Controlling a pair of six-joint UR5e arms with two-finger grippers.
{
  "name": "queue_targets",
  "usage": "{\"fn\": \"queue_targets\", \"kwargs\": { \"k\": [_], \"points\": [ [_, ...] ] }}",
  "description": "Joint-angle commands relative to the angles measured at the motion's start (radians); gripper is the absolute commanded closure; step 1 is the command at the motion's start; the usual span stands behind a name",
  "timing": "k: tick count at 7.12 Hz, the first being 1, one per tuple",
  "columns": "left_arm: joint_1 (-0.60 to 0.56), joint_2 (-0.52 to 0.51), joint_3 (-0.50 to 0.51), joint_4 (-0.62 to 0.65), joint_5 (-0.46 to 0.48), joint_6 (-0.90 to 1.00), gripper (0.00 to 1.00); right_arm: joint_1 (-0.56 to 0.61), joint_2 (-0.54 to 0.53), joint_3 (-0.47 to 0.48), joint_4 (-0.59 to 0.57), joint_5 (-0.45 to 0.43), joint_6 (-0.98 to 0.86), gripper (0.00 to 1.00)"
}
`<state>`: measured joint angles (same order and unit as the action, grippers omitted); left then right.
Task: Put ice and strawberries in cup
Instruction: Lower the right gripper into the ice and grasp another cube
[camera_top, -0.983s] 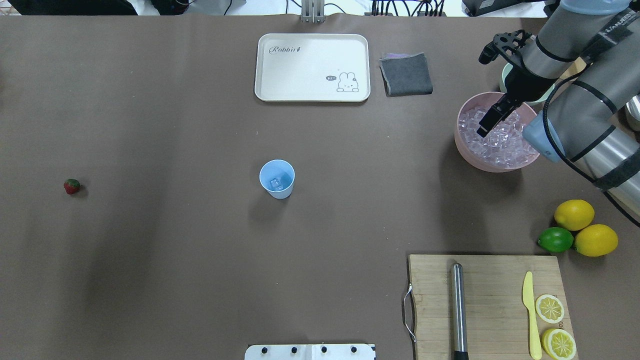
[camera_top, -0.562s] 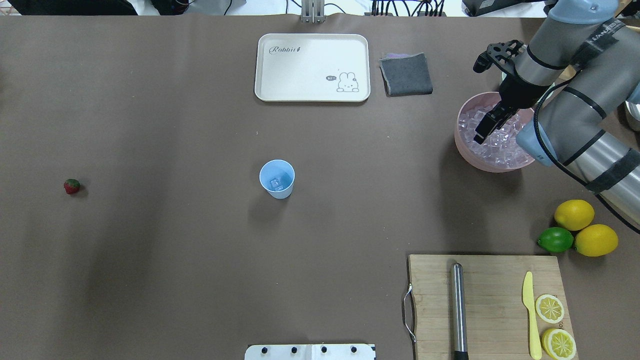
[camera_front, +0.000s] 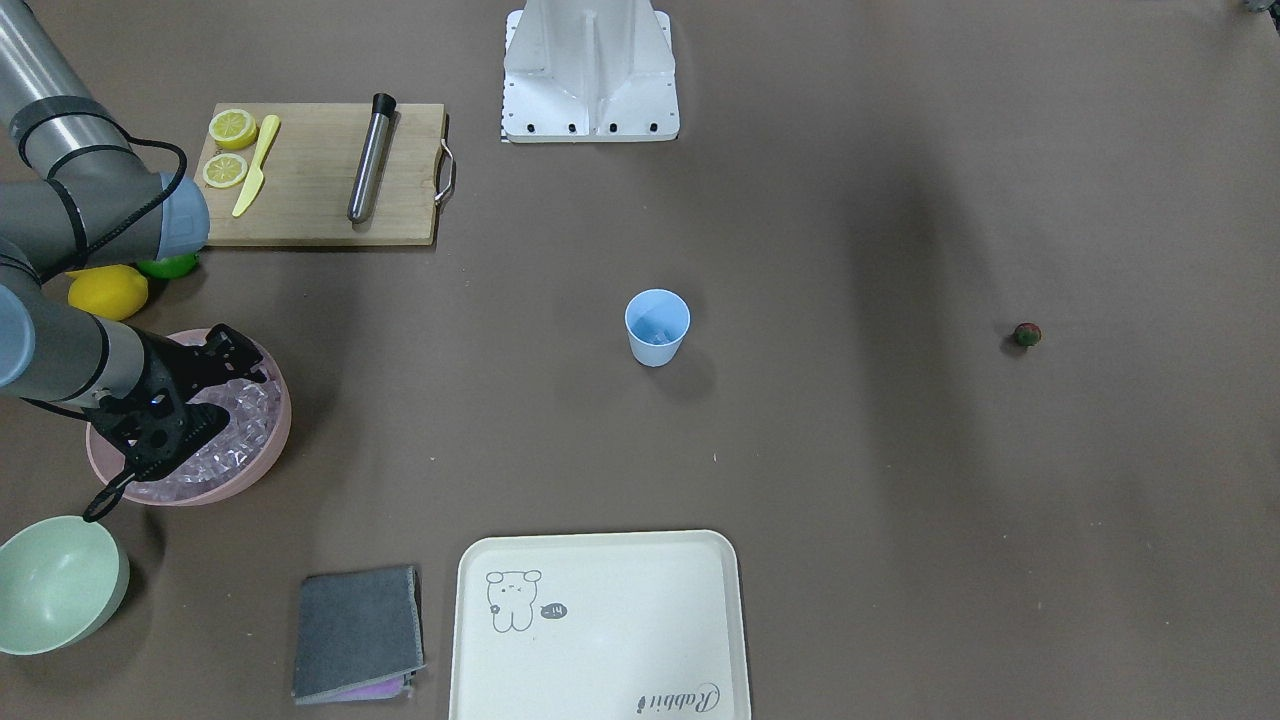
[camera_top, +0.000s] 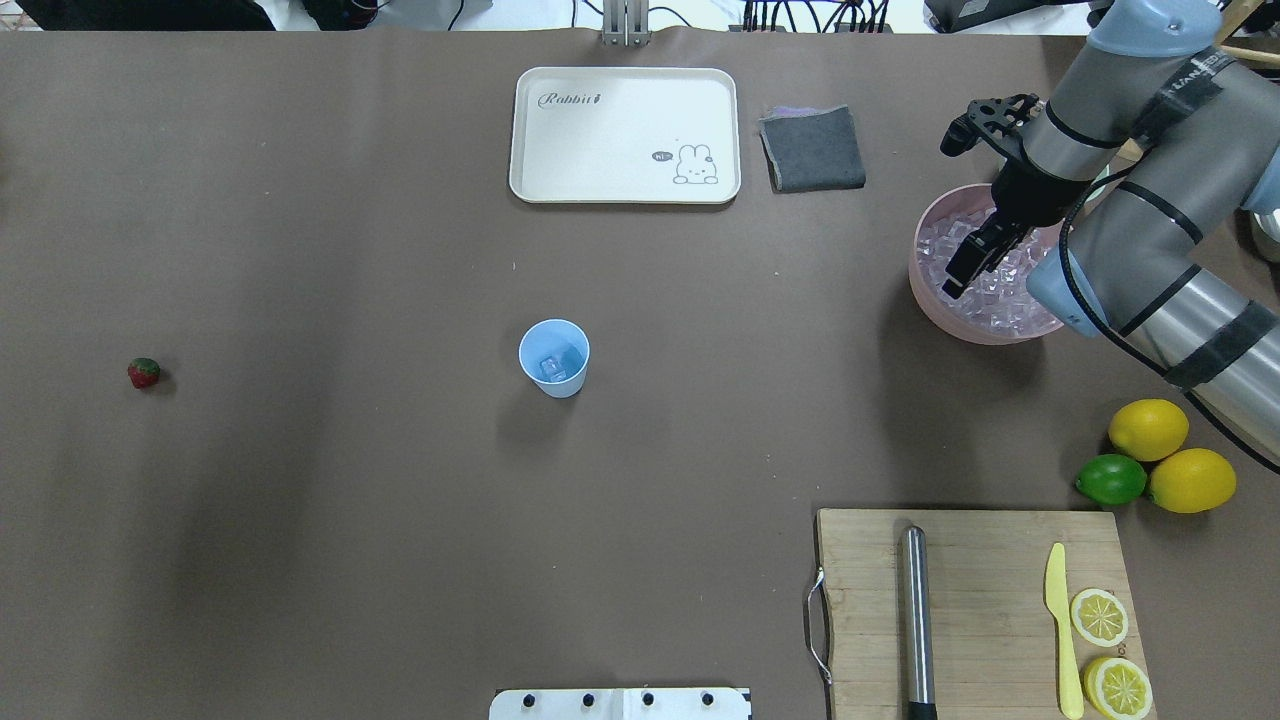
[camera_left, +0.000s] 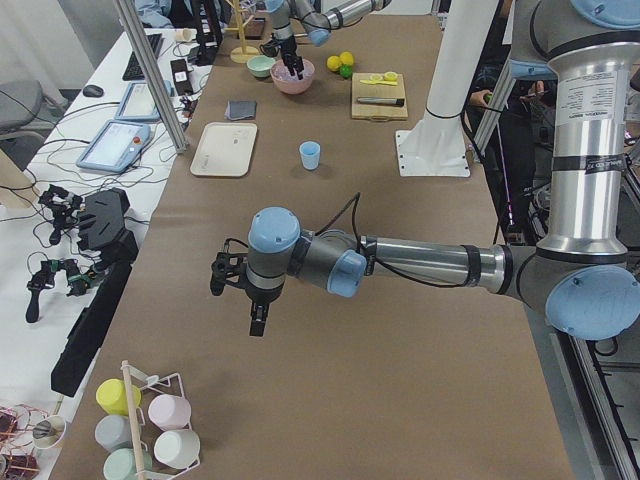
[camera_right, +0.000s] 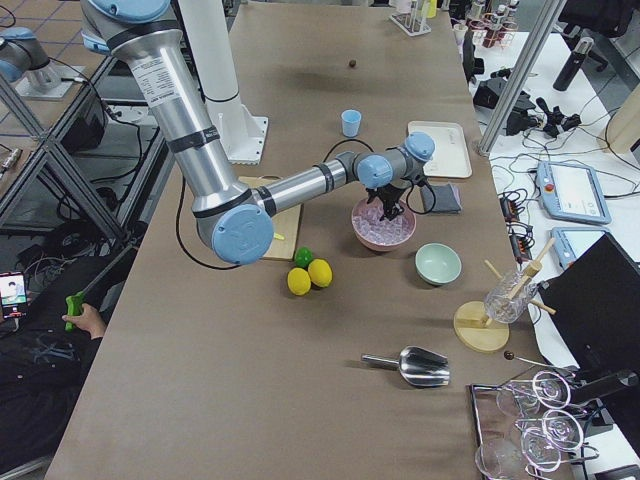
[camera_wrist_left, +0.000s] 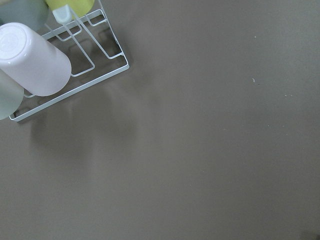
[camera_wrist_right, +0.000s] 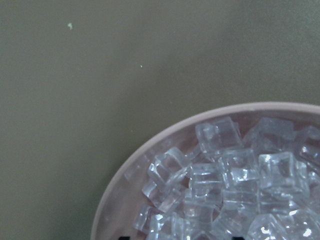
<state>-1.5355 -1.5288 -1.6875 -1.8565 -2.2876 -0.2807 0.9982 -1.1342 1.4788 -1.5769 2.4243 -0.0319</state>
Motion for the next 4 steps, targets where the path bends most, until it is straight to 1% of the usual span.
{"fn": "queue_targets", "kwargs": {
  "k": [1,4],
  "points": [
    [0.000,0.001,-0.001,-0.003,-0.003,0.000,0.02,-0.009,0.001,-0.002,0.000,0.004,0.001,0.26],
    [0.000,0.009,-0.001,-0.006,-0.003,0.002,0.02,-0.018,-0.001,-0.005,0.000,0.003,0.000,0.26]
  ]
}}
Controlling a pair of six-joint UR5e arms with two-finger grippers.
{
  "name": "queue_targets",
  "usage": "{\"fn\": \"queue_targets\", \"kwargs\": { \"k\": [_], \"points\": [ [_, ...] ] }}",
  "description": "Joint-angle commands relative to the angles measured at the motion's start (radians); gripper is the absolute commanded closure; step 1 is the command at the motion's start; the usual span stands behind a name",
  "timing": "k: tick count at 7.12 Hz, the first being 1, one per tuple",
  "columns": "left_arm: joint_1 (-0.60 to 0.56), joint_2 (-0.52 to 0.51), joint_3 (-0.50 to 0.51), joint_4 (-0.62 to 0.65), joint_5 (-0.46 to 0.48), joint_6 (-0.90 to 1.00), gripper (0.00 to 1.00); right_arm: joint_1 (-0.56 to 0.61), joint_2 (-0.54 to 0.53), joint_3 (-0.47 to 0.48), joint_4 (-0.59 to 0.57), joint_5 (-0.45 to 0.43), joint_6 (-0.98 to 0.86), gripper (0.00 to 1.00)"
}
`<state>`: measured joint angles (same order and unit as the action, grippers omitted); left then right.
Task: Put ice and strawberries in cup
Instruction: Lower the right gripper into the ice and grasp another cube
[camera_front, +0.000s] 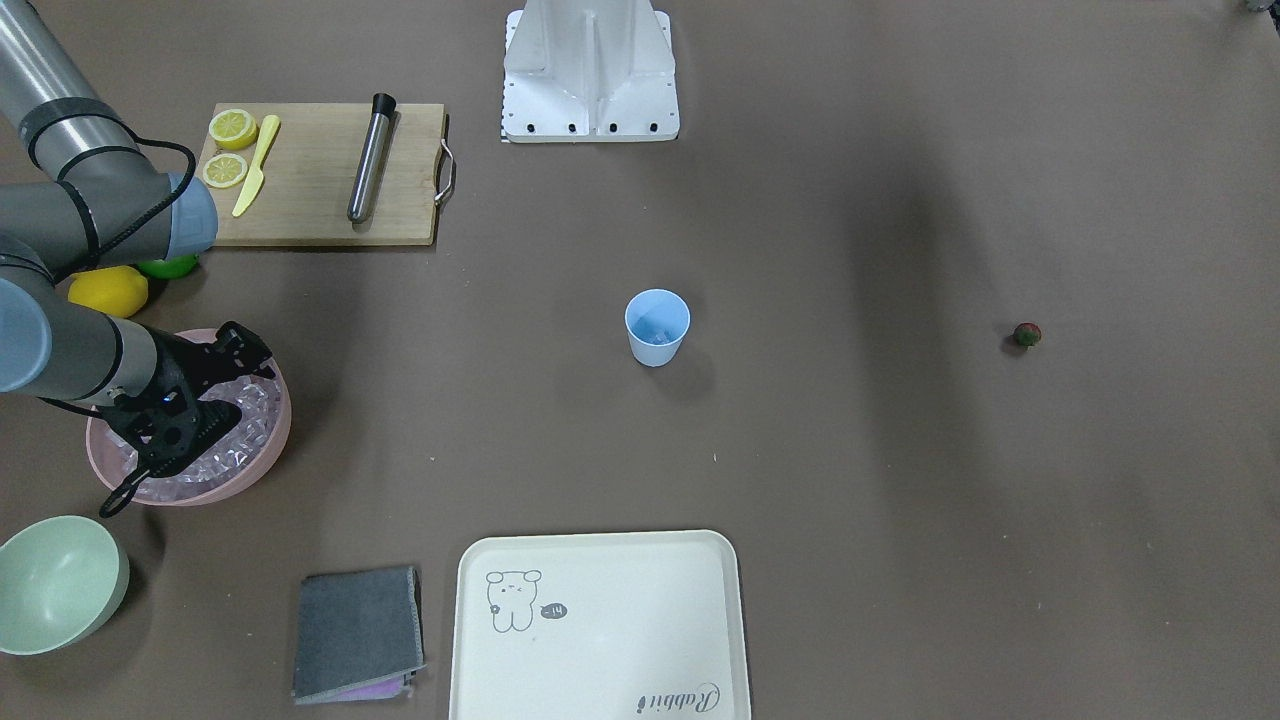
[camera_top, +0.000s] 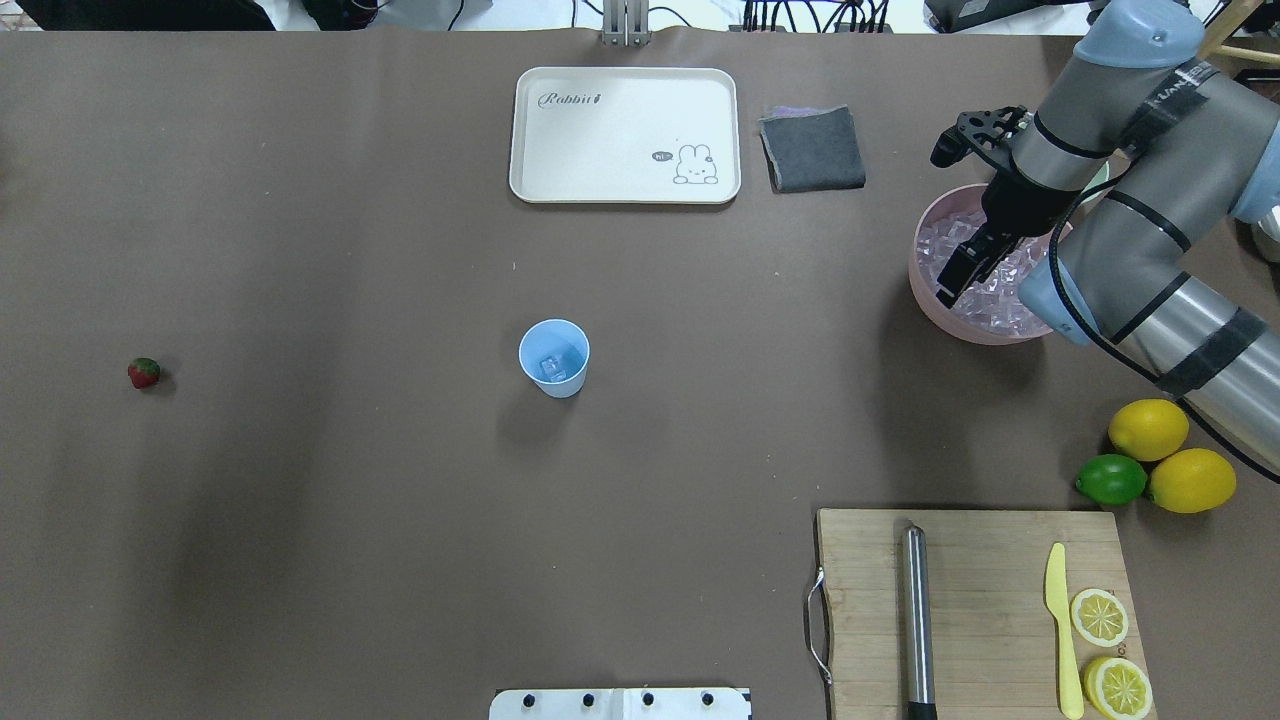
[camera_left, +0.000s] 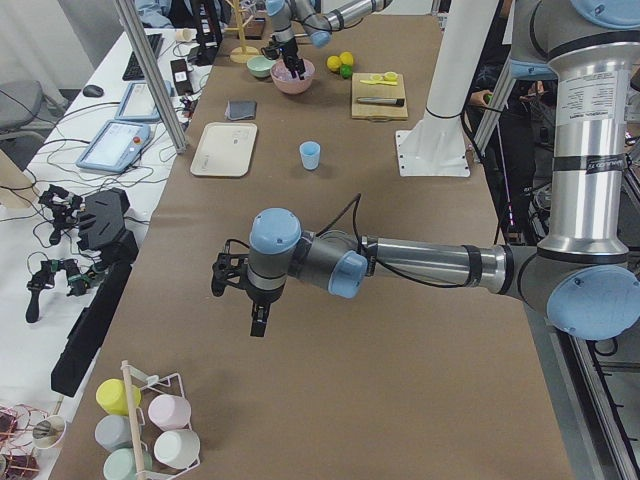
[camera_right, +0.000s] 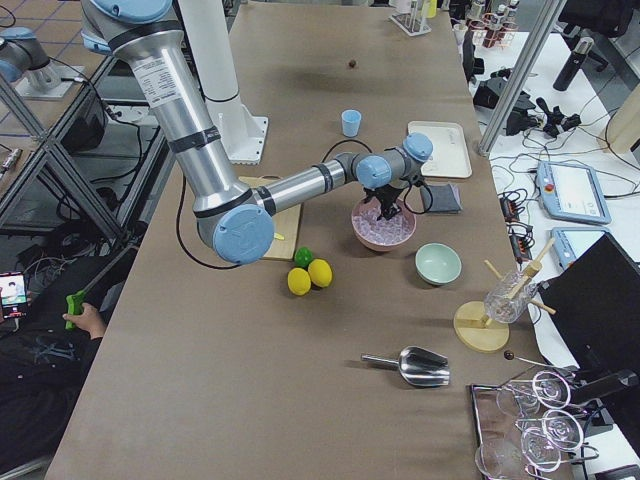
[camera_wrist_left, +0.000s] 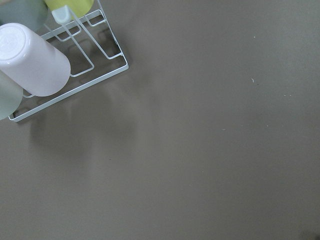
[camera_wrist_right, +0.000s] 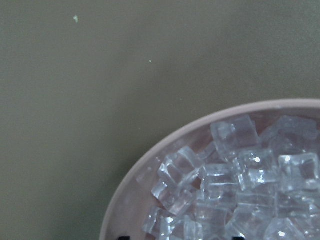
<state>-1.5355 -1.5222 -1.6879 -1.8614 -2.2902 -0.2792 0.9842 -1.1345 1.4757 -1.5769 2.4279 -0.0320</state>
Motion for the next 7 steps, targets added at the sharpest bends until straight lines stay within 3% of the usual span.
{"fn": "queue_targets", "kwargs": {
  "k": [1,2,5,7],
  "points": [
    [0.000,0.003,-0.003,-0.001,0.000,-0.002,0.02,-0.004,0.001,-0.008,0.000,-0.001,0.000,0.26],
    [0.000,0.004,-0.004,-0.001,0.000,-0.002,0.02,-0.004,0.004,-0.020,0.002,-0.003,0.000,0.27],
    [0.000,-0.006,-0.003,0.001,0.001,-0.002,0.02,-0.004,0.009,-0.040,0.002,-0.007,-0.002,0.42],
    [0.000,-0.007,-0.004,0.002,0.001,-0.003,0.02,-0.004,0.013,-0.041,0.000,-0.007,0.000,0.85]
  ]
}}
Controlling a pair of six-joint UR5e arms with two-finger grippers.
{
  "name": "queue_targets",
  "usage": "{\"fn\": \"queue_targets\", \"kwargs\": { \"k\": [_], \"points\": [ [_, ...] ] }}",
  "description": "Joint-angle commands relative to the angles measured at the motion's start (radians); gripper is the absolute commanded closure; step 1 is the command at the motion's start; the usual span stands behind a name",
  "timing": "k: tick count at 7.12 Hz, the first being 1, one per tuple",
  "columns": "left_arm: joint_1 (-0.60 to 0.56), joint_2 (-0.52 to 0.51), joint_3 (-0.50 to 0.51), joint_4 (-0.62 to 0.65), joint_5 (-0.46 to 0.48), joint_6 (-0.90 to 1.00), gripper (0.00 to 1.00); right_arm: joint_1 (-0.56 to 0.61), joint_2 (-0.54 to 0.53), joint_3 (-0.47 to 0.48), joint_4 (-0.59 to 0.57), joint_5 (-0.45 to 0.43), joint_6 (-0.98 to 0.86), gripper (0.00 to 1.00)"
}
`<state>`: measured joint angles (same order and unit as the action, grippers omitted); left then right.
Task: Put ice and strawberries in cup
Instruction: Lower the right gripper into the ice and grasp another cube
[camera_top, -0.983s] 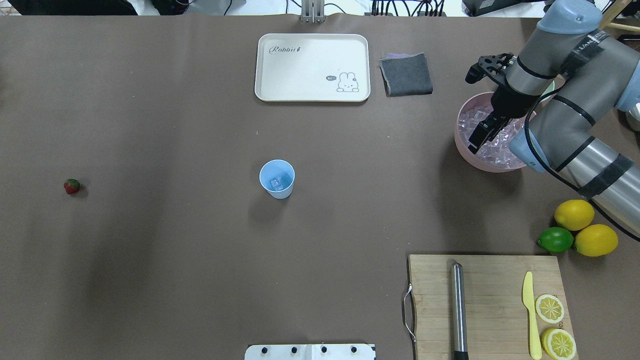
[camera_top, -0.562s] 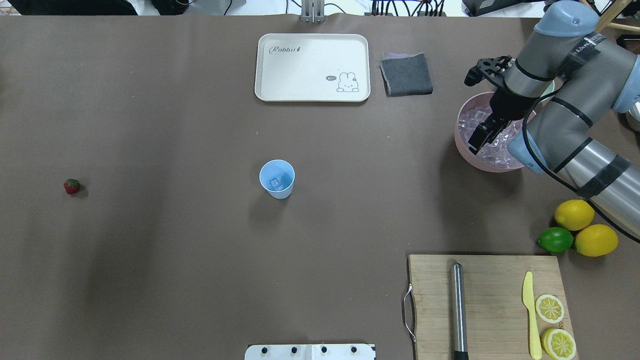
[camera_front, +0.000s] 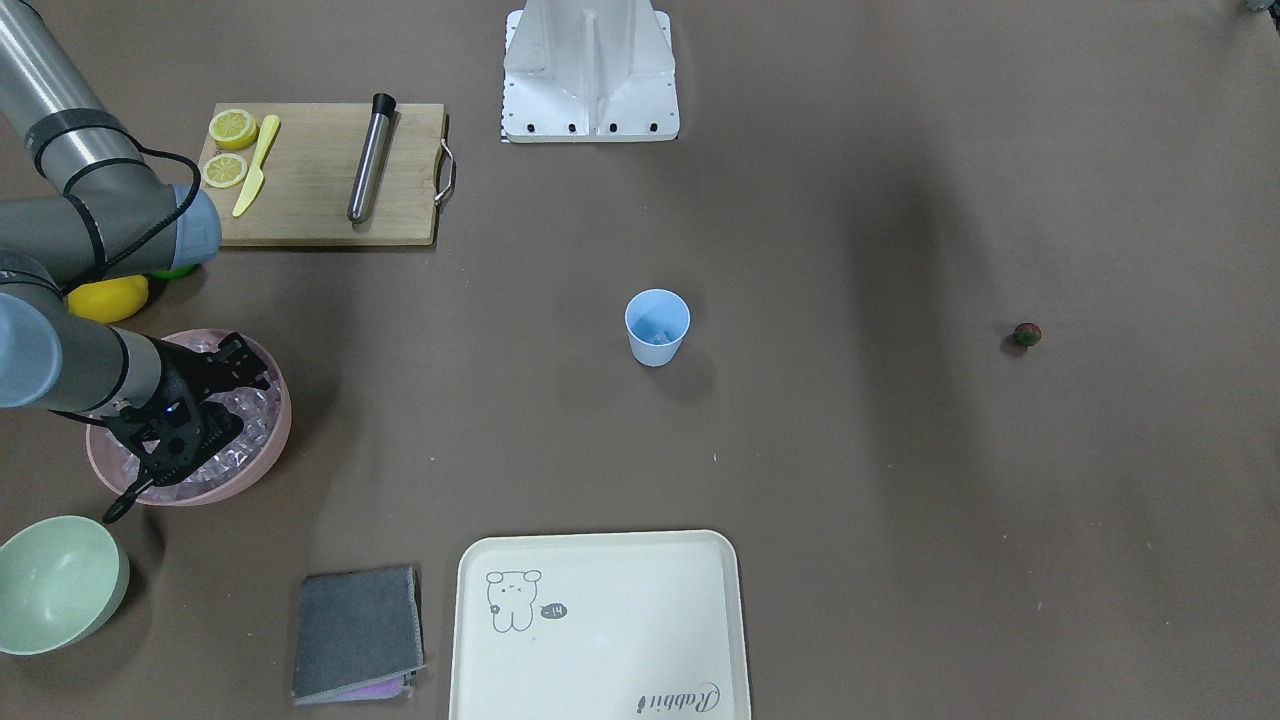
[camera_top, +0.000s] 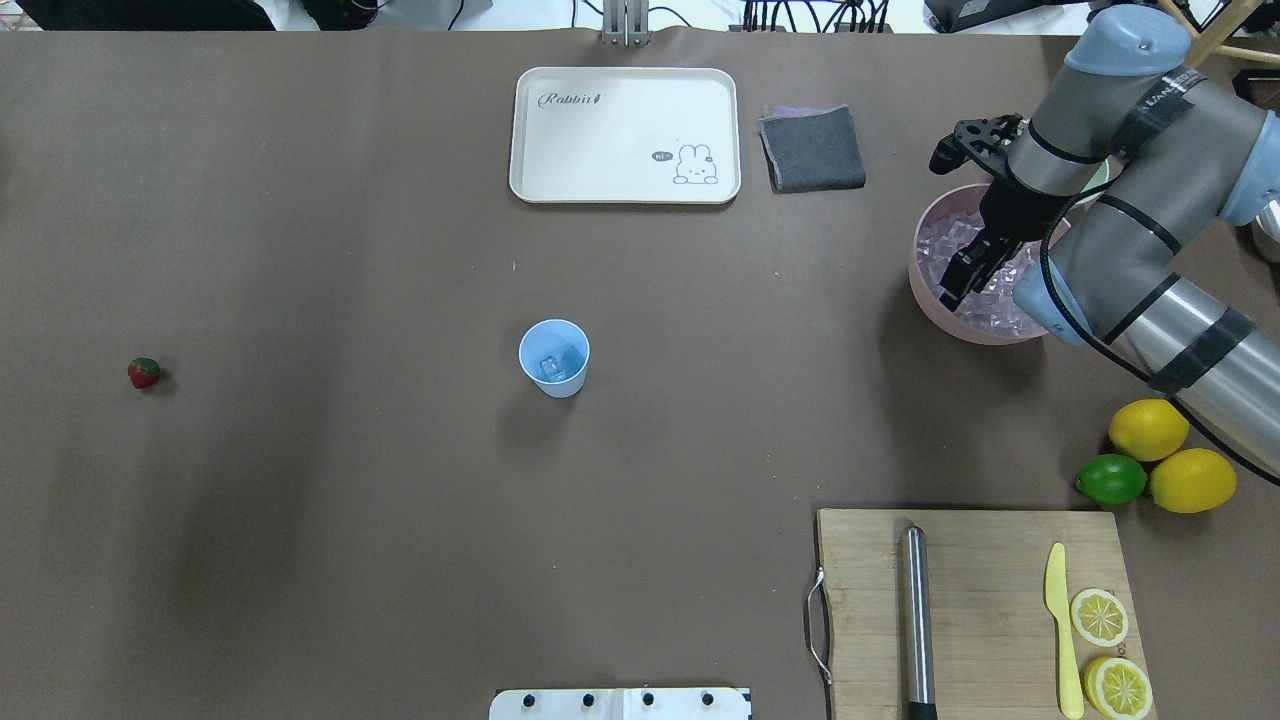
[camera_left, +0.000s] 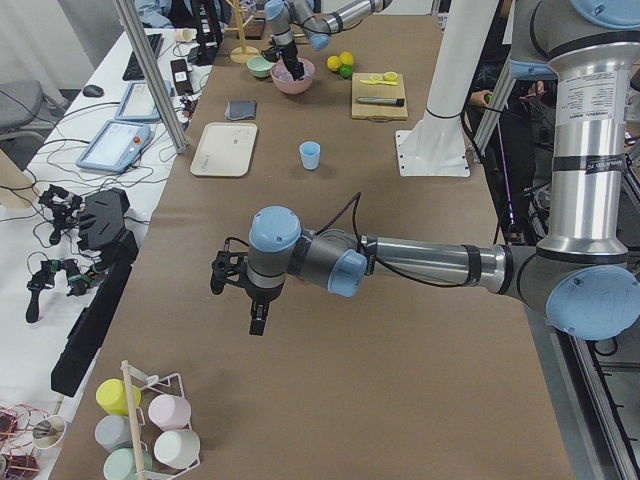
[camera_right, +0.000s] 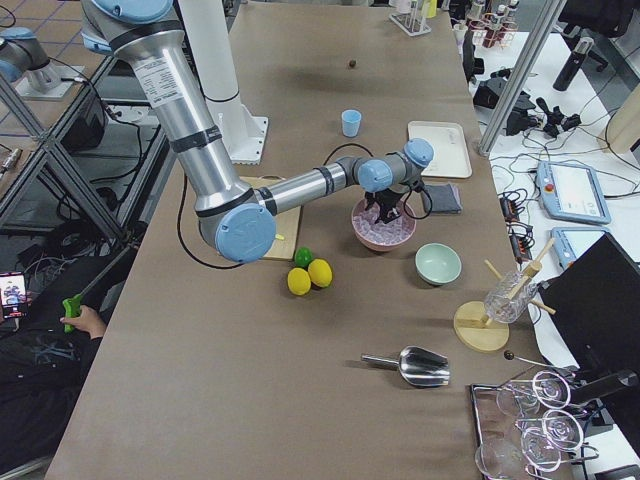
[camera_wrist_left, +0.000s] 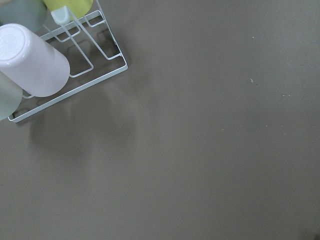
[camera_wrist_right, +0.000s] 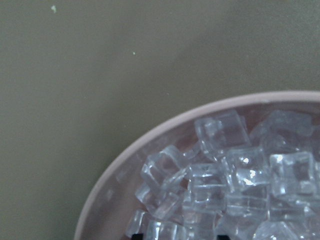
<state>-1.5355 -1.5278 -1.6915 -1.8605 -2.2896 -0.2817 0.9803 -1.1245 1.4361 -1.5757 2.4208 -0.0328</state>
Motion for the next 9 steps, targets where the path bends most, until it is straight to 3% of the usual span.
{"fn": "queue_targets", "kwargs": {
  "k": [1,7,9],
  "points": [
    [0.000,-0.008,0.003,0.004,0.001,-0.001,0.02,0.003,0.011,-0.002,-0.001,-0.002,0.002,1.00],
    [0.000,-0.008,0.003,0.006,-0.002,0.001,0.02,0.104,0.089,0.053,-0.017,0.045,0.010,1.00],
    [0.000,-0.008,0.000,0.003,-0.002,-0.001,0.02,0.063,0.153,0.110,-0.004,0.106,0.280,1.00]
  ]
}}
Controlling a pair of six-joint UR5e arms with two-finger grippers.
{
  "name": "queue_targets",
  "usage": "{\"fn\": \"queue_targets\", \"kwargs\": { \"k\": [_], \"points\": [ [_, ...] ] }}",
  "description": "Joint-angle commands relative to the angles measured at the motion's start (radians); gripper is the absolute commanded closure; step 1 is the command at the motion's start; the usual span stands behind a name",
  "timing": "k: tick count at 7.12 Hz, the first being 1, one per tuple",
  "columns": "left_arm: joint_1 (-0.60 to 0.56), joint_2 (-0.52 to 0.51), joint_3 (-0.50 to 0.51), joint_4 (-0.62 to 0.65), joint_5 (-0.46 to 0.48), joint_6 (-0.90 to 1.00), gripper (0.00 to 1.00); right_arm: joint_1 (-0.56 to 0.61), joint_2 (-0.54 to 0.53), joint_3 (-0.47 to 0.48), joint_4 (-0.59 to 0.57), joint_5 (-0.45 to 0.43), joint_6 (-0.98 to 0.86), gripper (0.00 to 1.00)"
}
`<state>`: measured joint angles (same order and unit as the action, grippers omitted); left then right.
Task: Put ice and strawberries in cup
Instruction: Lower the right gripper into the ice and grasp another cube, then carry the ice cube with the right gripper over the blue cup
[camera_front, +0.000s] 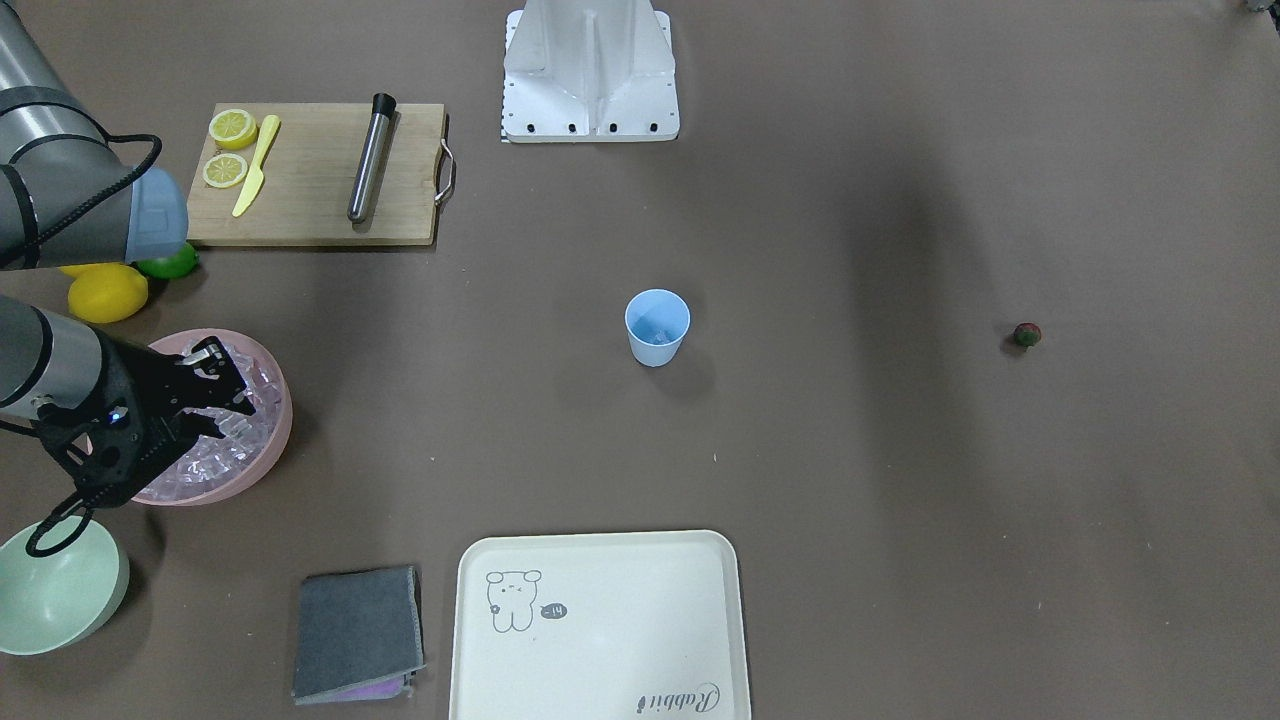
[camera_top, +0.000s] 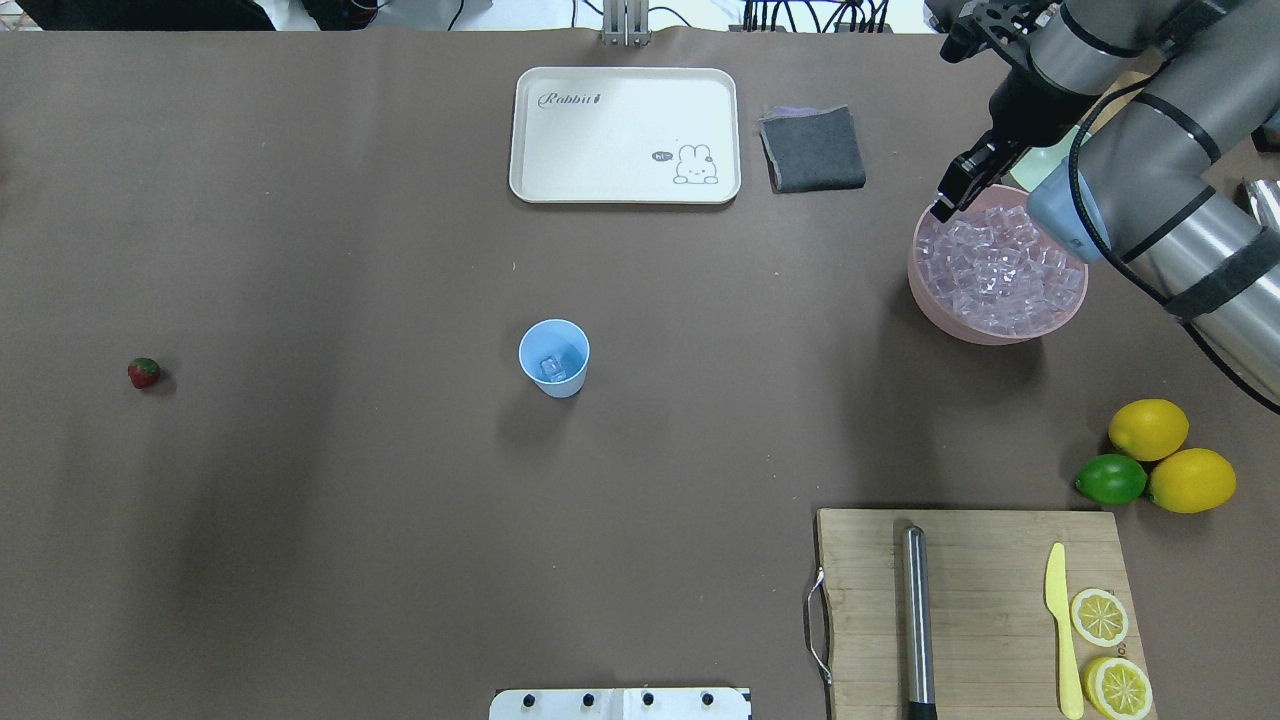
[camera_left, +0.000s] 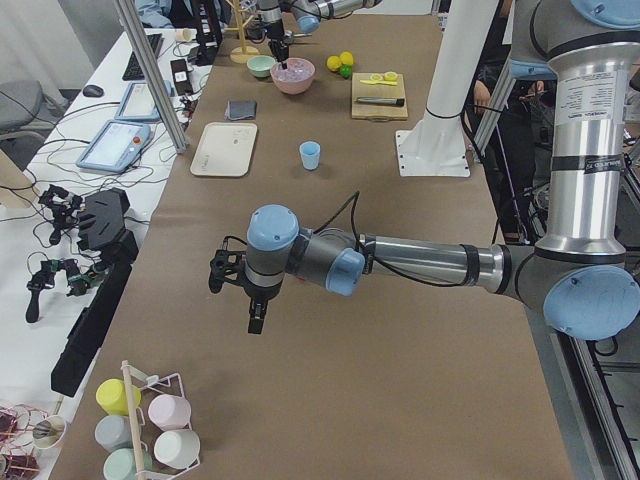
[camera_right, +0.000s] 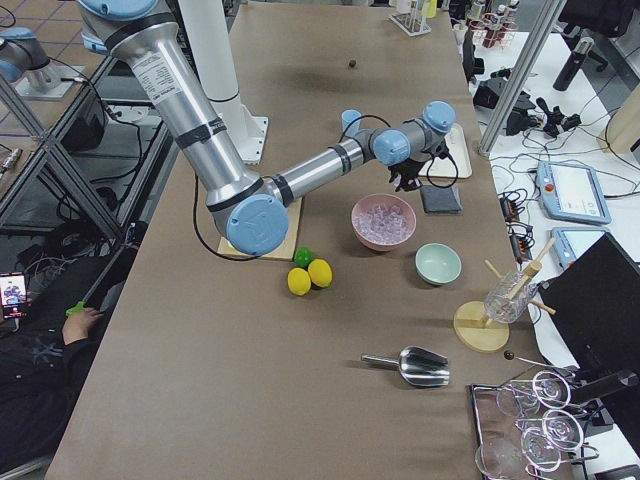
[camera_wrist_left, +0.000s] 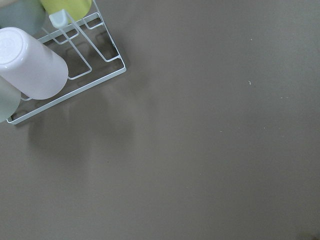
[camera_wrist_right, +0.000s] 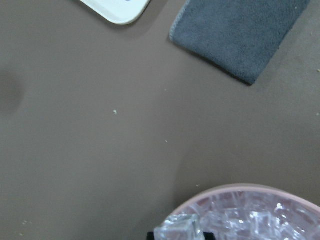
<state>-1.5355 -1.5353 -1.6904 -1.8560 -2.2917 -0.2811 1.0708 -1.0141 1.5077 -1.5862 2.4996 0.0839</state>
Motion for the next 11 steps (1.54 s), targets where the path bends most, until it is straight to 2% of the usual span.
{"fn": "queue_targets", "kwargs": {
  "k": [1,3,5,6,7,11],
  "points": [
    [0.000,0.000,-0.002,-0.003,0.000,-0.001,0.02,-0.098,0.083,0.087,0.009,0.022,0.359,1.00],
    [0.000,0.000,0.000,-0.005,0.000,-0.001,0.02,-0.240,0.168,0.118,0.053,-0.033,0.706,1.00],
    [0.000,0.000,-0.002,-0.003,0.000,-0.001,0.02,-0.410,0.212,0.077,0.298,-0.230,1.048,1.00],
    [0.000,0.000,0.001,-0.003,0.000,0.000,0.02,-0.478,0.250,0.022,0.325,-0.351,1.110,1.00],
    [0.000,0.000,0.003,-0.003,0.000,0.000,0.02,-0.514,0.273,-0.027,0.327,-0.391,1.120,1.00],
    [0.000,0.004,0.020,-0.011,0.003,0.008,0.02,-0.543,0.338,-0.103,0.327,-0.423,1.169,1.00]
  ]
}}
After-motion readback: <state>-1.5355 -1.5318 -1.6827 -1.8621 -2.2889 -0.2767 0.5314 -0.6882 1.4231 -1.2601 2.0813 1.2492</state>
